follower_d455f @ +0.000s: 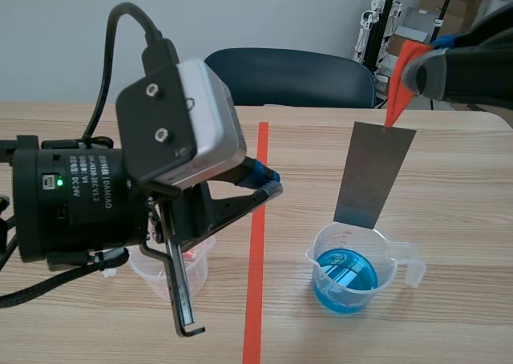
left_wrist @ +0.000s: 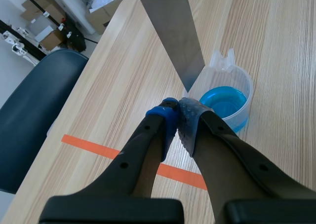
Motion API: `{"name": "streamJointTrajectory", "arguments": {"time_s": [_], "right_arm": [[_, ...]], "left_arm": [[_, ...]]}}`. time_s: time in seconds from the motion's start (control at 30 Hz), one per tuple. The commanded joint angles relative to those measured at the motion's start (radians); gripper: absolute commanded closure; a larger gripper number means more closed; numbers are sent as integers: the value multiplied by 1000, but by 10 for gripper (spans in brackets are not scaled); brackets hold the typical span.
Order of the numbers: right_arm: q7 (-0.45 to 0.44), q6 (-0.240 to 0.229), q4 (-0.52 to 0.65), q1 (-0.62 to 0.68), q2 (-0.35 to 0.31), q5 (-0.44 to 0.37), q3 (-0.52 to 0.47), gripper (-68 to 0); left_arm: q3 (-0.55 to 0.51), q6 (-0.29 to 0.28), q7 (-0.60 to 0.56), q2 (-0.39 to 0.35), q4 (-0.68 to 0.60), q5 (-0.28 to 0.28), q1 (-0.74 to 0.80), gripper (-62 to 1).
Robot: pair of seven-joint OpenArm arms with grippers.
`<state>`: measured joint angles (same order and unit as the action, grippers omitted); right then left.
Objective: Do the redox reaction experiment. lower the plate into the blue solution
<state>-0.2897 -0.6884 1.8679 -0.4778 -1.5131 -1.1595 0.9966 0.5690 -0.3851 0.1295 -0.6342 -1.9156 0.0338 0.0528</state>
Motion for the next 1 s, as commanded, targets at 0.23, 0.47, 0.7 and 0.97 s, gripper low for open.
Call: {"name": "streamJointTrajectory", "arguments": {"time_s": [0.23,0.47,0.7,0.97], "right_arm": [[-77,45,-55,35,45,57,-16,2],[-158,-19,-59,29,31,56,-29,2],[-170,-57,-50,29,-24,51,-119,2],[-170,-57,-24,29,-89,3,-192,2]], "left_arm": [[1,9,-8,5,-11,-17,16,-27],[1,8,3,5,-11,-13,16,-202],[1,9,50,-16,-11,87,36,-478],[-29,62,-72,-141,-11,175,132,-478]]}}
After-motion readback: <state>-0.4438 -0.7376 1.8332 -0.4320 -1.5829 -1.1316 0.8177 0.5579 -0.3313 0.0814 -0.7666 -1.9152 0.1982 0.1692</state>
